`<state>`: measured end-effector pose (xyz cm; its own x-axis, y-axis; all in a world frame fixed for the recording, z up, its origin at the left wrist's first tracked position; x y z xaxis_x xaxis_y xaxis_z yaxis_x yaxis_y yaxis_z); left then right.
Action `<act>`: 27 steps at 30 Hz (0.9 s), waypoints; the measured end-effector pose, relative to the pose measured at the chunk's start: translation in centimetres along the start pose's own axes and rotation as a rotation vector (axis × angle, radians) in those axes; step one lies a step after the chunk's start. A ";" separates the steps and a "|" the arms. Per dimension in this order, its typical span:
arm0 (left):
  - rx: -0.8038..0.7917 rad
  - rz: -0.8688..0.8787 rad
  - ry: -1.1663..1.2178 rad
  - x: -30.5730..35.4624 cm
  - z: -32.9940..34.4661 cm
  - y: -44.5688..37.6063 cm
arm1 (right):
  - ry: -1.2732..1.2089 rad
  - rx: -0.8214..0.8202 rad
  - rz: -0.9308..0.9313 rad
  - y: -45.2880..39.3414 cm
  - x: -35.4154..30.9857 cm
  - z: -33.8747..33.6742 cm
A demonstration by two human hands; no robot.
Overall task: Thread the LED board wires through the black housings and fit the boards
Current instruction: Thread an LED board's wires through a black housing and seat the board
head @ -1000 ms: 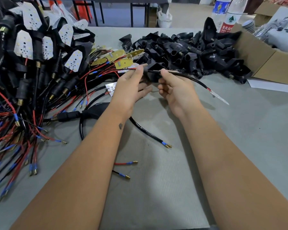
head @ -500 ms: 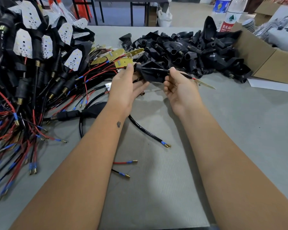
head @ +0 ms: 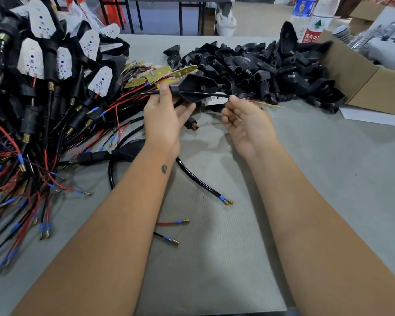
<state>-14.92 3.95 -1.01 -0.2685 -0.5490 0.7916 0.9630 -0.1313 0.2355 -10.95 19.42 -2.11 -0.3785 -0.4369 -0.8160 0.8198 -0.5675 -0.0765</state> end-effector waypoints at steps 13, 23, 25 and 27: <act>0.022 -0.071 -0.036 -0.4 -0.1 -0.6 | -0.077 0.087 -0.012 0.1 -0.7 -0.7; -0.059 -0.077 -0.088 -0.7 0.0 -0.9 | 0.136 -0.013 -0.116 0.1 -0.7 -0.1; -0.078 -0.077 -0.132 -0.7 0.1 -0.8 | 0.185 -0.058 -0.133 0.2 -0.7 0.1; -0.091 -0.073 -0.186 -0.8 0.3 -0.6 | 0.239 -0.091 -0.155 0.4 -0.7 0.4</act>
<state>-15.32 4.70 -1.62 -0.3292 -0.3746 0.8668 0.9369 -0.2436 0.2506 -10.55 19.28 -1.36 -0.3991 -0.1673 -0.9015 0.7996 -0.5447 -0.2529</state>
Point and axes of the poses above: each hand's wrist, its own y-axis away from the middle knuckle, its own z-axis out of the palm, x = y × z, the point moved 5 cm from there along -y, towards the middle knuckle, and after that the axes turned 15 degrees about -z, right-handed, at the moved point
